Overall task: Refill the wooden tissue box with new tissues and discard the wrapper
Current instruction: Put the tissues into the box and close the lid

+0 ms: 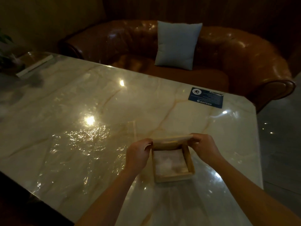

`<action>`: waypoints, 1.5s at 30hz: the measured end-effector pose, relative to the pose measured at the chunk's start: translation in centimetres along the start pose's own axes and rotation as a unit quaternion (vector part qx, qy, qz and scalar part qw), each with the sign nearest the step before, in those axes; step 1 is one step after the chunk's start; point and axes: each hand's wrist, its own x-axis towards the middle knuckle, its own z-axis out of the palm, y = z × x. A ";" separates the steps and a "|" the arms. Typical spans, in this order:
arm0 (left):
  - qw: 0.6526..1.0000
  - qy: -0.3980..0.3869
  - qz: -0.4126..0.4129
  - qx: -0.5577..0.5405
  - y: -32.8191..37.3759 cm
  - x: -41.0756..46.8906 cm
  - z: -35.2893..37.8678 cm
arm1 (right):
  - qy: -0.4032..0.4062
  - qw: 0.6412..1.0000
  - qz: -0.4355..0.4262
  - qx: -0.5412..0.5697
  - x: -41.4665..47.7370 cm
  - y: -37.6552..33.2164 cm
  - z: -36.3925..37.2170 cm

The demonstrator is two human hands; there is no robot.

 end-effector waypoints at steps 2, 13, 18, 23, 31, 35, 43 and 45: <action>0.994 -0.006 0.076 0.074 0.0 -0.2 -0.5 | 0.011 1.000 -0.012 0.002 -0.6 0.5 0.0; 0.982 -0.186 -0.020 -0.040 2.8 0.6 -1.7 | -0.201 0.978 0.052 -0.001 1.0 -0.8 -2.1; 0.978 -0.209 -0.029 0.005 3.4 -1.6 0.2 | -0.201 0.973 0.011 -0.109 -0.3 -1.1 -0.2; 0.968 -0.175 0.069 0.163 1.7 -3.9 2.1 | -0.210 0.947 -0.058 -0.235 -2.4 0.3 1.5; 0.953 -0.106 0.130 0.251 1.5 -4.9 2.1 | -0.138 0.939 -0.098 -0.300 -4.1 1.7 2.8; 0.946 -0.108 0.134 0.275 1.3 -5.1 2.3 | -0.123 0.938 -0.095 -0.310 -4.3 1.8 3.2; 0.952 -0.121 0.135 0.247 1.1 -5.1 2.5 | -0.152 0.933 -0.067 -0.319 -4.2 0.8 2.8; 0.956 -0.147 0.126 0.221 0.8 -5.0 2.6 | -0.166 0.929 -0.056 -0.326 -4.0 0.5 2.6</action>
